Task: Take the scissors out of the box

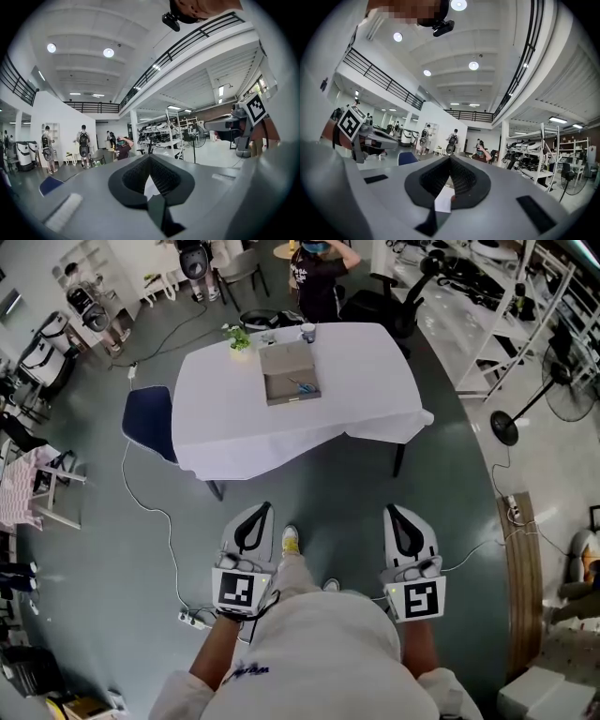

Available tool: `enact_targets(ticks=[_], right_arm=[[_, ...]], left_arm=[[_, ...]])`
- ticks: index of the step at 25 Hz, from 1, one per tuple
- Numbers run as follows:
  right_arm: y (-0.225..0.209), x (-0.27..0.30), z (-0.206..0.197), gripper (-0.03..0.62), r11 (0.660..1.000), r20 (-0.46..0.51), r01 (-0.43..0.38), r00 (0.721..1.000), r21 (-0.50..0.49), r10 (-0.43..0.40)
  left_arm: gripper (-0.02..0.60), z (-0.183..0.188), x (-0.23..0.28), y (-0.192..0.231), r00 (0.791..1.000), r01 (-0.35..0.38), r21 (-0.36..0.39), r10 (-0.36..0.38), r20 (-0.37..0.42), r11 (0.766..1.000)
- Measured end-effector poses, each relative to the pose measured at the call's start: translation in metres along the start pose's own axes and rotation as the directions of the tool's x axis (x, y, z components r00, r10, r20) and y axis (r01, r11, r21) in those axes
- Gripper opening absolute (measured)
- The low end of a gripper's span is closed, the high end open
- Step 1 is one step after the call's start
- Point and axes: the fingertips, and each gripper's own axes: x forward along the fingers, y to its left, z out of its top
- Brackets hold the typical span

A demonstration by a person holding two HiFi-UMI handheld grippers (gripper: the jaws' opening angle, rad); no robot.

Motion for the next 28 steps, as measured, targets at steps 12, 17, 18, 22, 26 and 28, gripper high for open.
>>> enact_targets(ticks=[12,17,18,22,26,28], right_arm=[[-0.007,-0.002,-0.001,0.012,1.000,0.006,0.010,1.000,-0.004,-0.010],[-0.005,-0.002,-0.001,0.030,1.000,0.008,0.003,1.000,-0.004,-0.003],[-0.005,-0.002,-0.001,0.039,1.000,0.005,0.000,1.000,-0.004,0.000],[-0.005,-0.003,-0.004,0.080,1.000,-0.014,-0.006,1.000,-0.005,0.006],[-0.004,-0.004,-0.005,0.098,0.999,-0.010,-0.007,1.000,-0.039,0.006],[-0.004,-0.003,-0.004,0.114,0.998,-0.012,-0.002,1.000,-0.055,0.001]], left_arm=[[0.002,-0.016,-0.012,0.008,0.998,-0.039,-0.023,0.038,-0.040,0.999],[0.036,-0.014,-0.015,0.018,0.997,-0.066,-0.048,0.064,-0.035,0.997],[0.061,-0.014,-0.015,0.018,0.998,-0.064,-0.059,0.062,-0.031,0.996],[0.097,-0.013,-0.015,0.019,0.998,-0.063,-0.073,0.061,-0.025,0.995],[0.142,-0.011,-0.017,0.019,0.999,-0.050,-0.074,0.049,-0.005,0.996],[0.159,-0.010,-0.017,0.020,0.999,-0.051,-0.066,0.050,-0.002,0.997]])
